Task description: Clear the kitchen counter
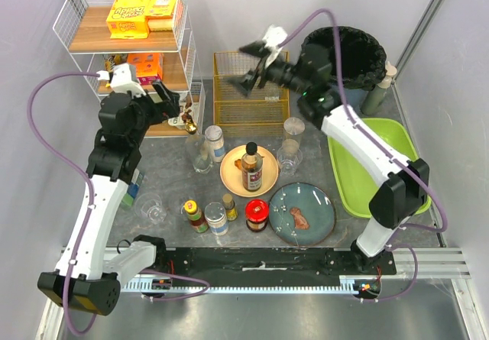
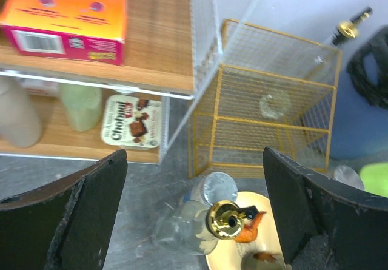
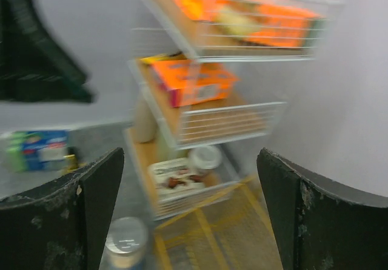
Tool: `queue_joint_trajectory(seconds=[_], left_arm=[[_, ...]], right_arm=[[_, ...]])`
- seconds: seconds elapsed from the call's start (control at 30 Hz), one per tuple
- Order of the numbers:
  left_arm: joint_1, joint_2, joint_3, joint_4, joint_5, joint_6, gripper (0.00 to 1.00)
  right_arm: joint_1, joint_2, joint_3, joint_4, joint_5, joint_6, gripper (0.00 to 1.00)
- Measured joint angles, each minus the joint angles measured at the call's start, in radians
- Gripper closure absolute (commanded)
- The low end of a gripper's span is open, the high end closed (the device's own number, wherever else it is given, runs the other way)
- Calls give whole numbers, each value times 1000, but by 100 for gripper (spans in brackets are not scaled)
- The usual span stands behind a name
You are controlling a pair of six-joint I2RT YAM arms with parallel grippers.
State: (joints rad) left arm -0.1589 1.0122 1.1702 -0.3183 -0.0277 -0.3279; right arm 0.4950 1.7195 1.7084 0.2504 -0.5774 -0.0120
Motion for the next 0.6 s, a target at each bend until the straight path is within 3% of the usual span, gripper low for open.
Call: queue_joint_trajectory(seconds=[0.2,0.6], left_arm=[[0,-23,108,-115,-204,-15,2],[0,-171,117,-184,-284,-18,2]], right_arm=[[196,10,-71,-89,-54,-11,2],[352,116,-87,-212,-18,-63,3]])
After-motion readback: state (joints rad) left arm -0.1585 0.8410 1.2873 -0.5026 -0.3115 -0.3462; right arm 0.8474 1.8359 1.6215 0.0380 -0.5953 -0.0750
